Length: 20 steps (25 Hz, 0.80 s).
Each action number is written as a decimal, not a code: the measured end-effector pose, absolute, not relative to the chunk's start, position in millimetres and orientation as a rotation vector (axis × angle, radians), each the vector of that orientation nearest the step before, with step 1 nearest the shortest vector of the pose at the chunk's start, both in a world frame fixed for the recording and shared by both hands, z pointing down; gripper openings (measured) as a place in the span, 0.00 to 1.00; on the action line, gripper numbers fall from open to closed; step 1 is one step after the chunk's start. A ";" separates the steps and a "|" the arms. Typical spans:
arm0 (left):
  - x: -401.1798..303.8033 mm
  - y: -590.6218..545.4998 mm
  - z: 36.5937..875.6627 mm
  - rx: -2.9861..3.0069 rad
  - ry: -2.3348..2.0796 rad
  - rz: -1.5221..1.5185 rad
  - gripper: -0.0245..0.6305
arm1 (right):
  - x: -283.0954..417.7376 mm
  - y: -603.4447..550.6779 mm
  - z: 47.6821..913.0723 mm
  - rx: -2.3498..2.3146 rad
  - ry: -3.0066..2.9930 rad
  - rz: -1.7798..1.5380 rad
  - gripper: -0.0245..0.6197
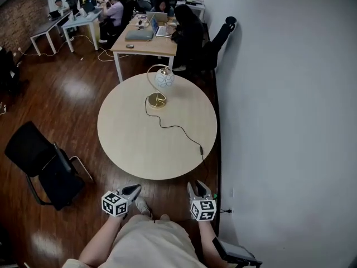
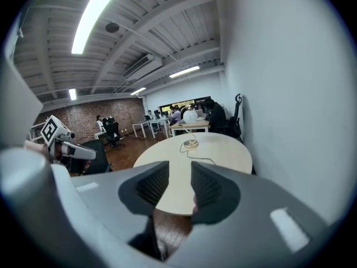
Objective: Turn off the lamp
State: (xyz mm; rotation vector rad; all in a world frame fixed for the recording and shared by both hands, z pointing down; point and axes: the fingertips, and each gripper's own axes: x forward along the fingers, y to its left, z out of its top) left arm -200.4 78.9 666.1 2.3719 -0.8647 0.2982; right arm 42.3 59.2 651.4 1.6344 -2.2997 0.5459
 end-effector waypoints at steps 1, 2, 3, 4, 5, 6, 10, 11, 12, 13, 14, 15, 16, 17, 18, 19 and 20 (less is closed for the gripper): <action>-193.2 87.3 665.4 2.379 -0.860 0.306 0.04 | 48.6 68.4 650.8 1.636 -2.303 0.541 0.23; -186.1 95.5 665.5 2.385 -0.854 0.313 0.04 | 55.3 76.3 651.3 1.638 -2.303 0.537 0.22; -179.5 103.9 666.4 2.387 -0.847 0.319 0.04 | 61.8 83.4 652.6 1.639 -2.301 0.539 0.22; -173.9 113.1 668.2 2.386 -0.841 0.325 0.04 | 67.3 90.6 653.8 1.638 -2.303 0.543 0.22; -169.7 123.2 670.7 2.382 -0.838 0.331 0.04 | 71.5 98.3 654.6 1.634 -2.308 0.547 0.22; -167.0 133.5 673.6 2.378 -0.840 0.337 0.04 | 74.4 106.4 655.2 1.628 -2.316 0.547 0.22; -163.3 162.9 683.3 2.365 -0.875 0.334 0.04 | 79.7 129.5 664.4 1.593 -2.349 0.544 0.20; -163.3 167.0 683.5 2.366 -0.885 0.328 0.04 | 79.2 131.9 666.7 1.582 -2.356 0.544 0.20; -164.1 170.9 682.8 2.368 -0.895 0.324 0.04 | 77.3 133.9 667.2 1.568 -2.365 0.541 0.20; -165.6 174.5 681.7 2.366 -0.903 0.319 0.04 | 74.3 135.8 665.6 1.551 -2.376 0.535 0.20; -166.9 177.7 680.7 2.363 -0.908 0.313 0.04 | 71.0 137.4 663.0 1.532 -2.388 0.524 0.20; -166.9 180.3 679.8 2.360 -0.906 0.305 0.04 | 68.3 138.5 660.3 1.512 -2.398 0.509 0.18; -165.5 182.2 679.0 2.362 -0.900 0.299 0.04 | 66.3 139.1 658.5 1.494 -2.406 0.495 0.18; -163.5 183.3 678.2 2.370 -0.891 0.296 0.04 | 64.6 139.4 657.9 1.479 -2.412 0.483 0.17; -161.9 183.5 677.1 2.381 -0.884 0.295 0.04 | 62.5 139.4 658.3 1.467 -2.415 0.476 0.17; -161.3 182.5 675.5 2.392 -0.878 0.296 0.04 | 59.6 139.2 659.5 1.459 -2.417 0.473 0.17; -162.2 180.2 673.4 2.401 -0.877 0.296 0.04 | 55.6 138.5 661.0 1.451 -2.420 0.474 0.17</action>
